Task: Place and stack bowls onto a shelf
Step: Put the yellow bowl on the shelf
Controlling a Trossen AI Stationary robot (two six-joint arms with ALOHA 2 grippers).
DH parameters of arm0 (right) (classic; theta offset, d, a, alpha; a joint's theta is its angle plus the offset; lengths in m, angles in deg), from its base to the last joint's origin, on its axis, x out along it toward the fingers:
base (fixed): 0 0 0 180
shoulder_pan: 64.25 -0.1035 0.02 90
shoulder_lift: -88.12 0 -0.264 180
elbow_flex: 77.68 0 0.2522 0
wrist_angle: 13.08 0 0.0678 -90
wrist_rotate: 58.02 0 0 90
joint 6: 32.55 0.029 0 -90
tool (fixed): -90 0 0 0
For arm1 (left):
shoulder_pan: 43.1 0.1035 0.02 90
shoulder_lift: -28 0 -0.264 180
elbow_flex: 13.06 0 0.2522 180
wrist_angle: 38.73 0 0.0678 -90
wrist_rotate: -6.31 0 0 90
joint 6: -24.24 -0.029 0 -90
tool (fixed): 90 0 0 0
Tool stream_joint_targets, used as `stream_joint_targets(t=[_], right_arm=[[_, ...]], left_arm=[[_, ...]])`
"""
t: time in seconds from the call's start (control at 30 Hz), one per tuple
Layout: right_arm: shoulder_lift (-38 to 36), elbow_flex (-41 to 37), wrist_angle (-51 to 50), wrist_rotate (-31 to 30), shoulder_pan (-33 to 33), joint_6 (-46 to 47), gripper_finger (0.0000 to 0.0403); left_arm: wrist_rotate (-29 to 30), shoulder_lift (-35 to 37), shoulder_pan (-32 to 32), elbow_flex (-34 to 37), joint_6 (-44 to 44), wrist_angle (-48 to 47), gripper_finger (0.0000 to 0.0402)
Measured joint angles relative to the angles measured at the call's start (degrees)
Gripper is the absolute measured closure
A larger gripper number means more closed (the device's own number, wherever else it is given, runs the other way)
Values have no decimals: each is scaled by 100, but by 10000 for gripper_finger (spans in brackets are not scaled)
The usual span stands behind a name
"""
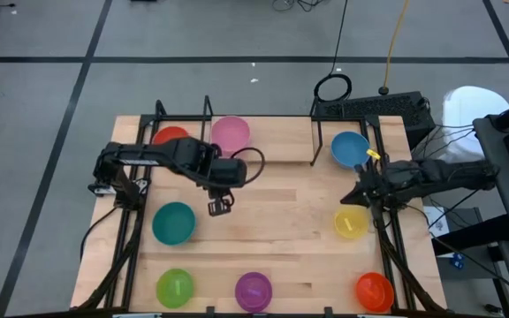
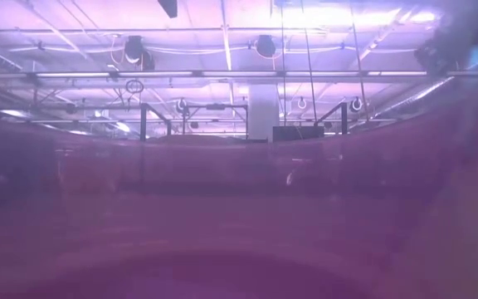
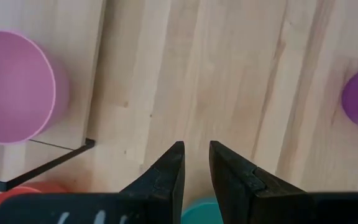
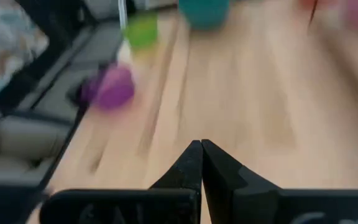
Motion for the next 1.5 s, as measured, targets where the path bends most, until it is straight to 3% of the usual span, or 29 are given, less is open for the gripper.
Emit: stream_joint_targets(t=[0.17,0.3,0.5,0.7,1.0,1.5], right_arm=[[855,482,-1659,154,0,448,403],[1493,487,-2156,154,2,683,403],[2273,487,-2085,454,0,694,397],[2909,487,-2060,378,0,531,346],[3585,487,-1953,-463,2,30,266],[4783,487,-1955,-628,55,-66,264]], left_arm=[[271,0,-170,2,203,1,321],[426,0,-228,7,219,1,321],[428,0,-228,7,219,1,321],[433,0,-277,7,214,1,321],[431,0,-420,7,173,1,321],[433,-4,-706,11,179,1,321]])
